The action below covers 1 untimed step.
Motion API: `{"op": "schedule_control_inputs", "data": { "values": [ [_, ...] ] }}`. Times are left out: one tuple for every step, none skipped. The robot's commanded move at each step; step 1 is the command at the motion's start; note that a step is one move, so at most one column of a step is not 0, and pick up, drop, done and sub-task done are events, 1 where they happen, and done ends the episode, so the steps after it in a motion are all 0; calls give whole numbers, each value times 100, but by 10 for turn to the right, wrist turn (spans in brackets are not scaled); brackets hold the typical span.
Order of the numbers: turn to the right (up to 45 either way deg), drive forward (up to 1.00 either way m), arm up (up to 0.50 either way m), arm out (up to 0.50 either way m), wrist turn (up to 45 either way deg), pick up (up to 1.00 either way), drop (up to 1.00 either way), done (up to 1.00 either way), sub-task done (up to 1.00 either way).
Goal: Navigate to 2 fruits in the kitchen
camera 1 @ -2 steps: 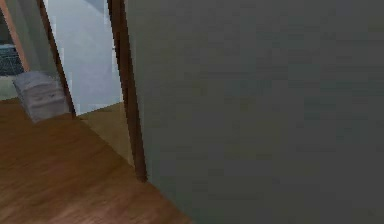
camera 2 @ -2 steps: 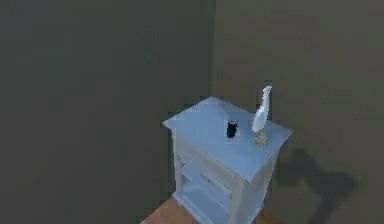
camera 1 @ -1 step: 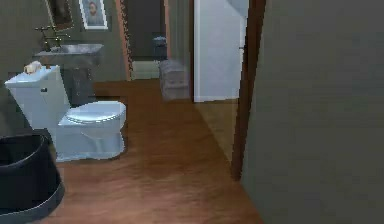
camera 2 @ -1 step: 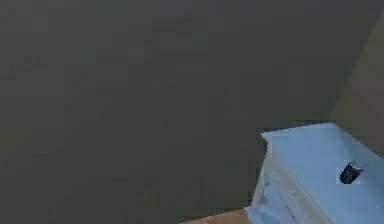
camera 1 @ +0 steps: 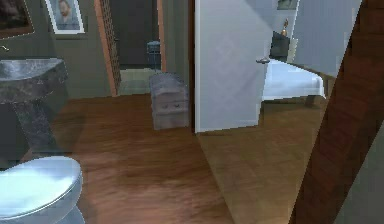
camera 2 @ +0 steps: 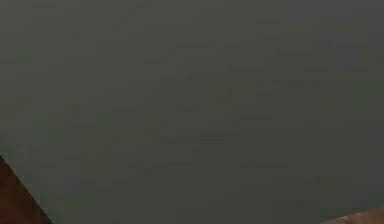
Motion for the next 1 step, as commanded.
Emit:
{"op": "schedule_control_inputs", "data": {
  "values": [
    [-30,0,0,0,0,0,0,0,0]
  ]
}}
